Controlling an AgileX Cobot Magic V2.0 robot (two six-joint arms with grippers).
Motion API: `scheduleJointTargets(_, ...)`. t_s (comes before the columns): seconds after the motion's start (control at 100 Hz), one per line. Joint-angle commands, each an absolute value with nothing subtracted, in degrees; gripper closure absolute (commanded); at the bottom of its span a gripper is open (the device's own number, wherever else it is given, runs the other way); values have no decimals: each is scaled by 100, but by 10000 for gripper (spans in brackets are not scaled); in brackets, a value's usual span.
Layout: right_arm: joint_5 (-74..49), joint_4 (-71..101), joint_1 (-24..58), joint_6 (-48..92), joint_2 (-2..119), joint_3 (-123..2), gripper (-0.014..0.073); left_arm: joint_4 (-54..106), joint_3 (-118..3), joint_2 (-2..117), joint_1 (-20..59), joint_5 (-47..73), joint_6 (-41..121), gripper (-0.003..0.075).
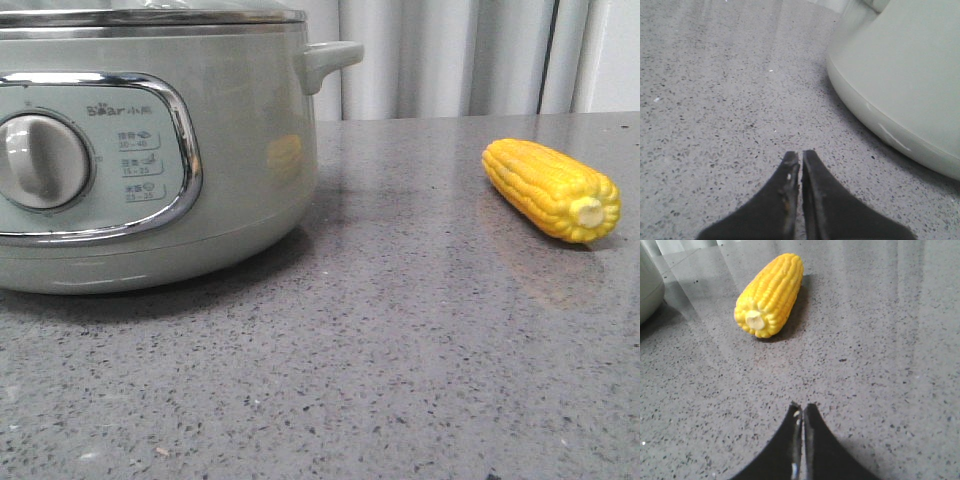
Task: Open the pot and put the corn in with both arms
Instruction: 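Close the left gripper around the silver knob of the glass lid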
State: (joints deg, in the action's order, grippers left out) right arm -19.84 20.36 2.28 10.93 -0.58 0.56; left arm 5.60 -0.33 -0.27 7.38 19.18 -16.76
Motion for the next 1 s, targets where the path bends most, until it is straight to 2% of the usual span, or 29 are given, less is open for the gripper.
scheduleJointTargets(0.0, -1493, 2021, 194, 1133, -189, 156, 665, 610, 118, -190, 721, 1791, -1703, 741)
scheduleJointTargets(0.24, -170, 2021, 194, 1133, -189, 156, 665, 588, 118, -190, 721, 1791, -1703, 741)
scheduleJointTargets(0.54, 1536, 2045, 194, 1133, -189, 156, 665, -191, 118, -190, 721, 1752, -1703, 741)
scheduleJointTargets(0.61, 1624, 2099, 194, 1133, -189, 156, 665, 495, 118, -190, 721, 1590, -1703, 741)
scheduleJointTargets(0.74, 1803, 2447, 194, 1090, -189, 156, 665, 2755, 118, -190, 721, 1123, -1703, 741)
scheduleJointTargets(0.99, 1274, 3658, 194, 1090, -189, -96, 665, 3397, 65, -190, 721, -503, -1703, 741)
